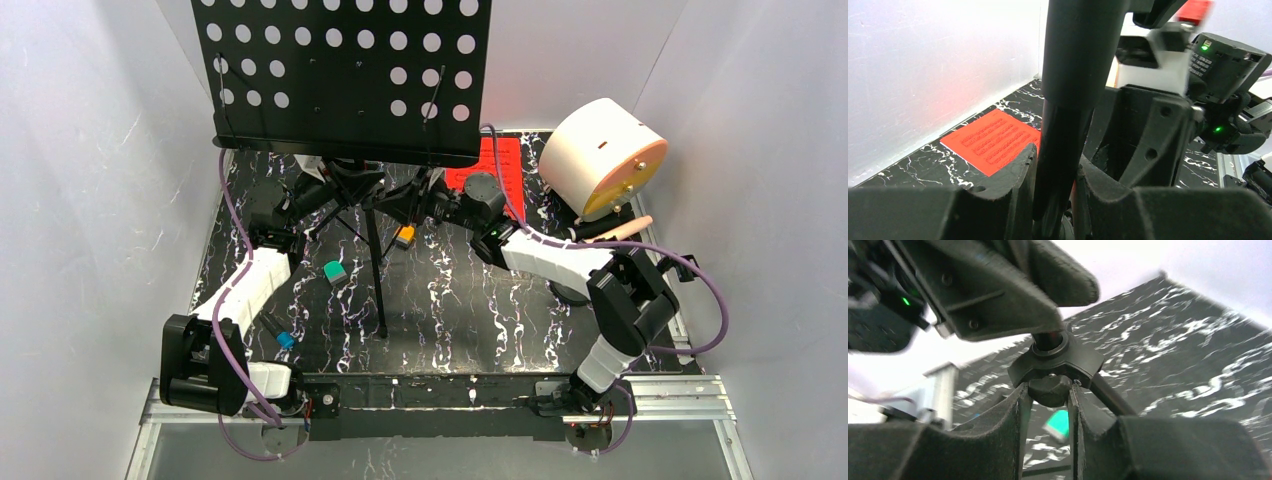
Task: Pack up the instrument practice props
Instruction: Unscrew the knob on the music stand.
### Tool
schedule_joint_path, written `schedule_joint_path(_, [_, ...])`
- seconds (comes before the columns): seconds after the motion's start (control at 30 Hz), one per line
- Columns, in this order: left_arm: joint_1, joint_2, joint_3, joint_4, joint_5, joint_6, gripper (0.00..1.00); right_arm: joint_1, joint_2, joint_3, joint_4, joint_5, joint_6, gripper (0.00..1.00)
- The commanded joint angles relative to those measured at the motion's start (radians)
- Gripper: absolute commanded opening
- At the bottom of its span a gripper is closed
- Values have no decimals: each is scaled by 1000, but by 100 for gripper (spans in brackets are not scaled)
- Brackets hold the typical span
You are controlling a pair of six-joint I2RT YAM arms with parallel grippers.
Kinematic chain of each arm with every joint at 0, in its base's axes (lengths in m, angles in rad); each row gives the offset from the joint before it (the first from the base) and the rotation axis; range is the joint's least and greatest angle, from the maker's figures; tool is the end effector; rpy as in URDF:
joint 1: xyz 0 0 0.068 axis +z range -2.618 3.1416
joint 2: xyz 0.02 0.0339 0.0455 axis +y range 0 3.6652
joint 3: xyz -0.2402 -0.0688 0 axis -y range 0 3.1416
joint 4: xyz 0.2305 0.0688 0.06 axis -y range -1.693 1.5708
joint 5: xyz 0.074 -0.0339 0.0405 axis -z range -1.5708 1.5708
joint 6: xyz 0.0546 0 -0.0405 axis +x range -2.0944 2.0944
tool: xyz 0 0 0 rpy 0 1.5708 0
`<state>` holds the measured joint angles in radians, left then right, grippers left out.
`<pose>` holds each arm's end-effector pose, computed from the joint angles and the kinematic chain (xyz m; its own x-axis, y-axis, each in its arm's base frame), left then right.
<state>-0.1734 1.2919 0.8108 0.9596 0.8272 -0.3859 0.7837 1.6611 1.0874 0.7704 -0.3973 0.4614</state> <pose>0.2733 -0.0887 0.3420 0.1340 -0.2821 -0.9500 0.8752 0.4834 -0.0201 0.2612 0.2901 0.3023 -0.2855 0.2950 -0.9118 -0.8852 0.2836 0.3689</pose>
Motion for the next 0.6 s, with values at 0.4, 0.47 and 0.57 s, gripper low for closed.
schedule_joint_path(0.4, [-6,-7,27,-97,7,-82,0,139,-132,-8,-129,70,-1127,1])
schedule_joint_path(0.47, [-6,-6,27,-99,7,-80,0,129,-149,-16,-119,92,-994,10])
schedule_joint_path(0.57, [-6,-6,28,-102,7,-77,0,100,-180,-53,-69,126,-700,30])
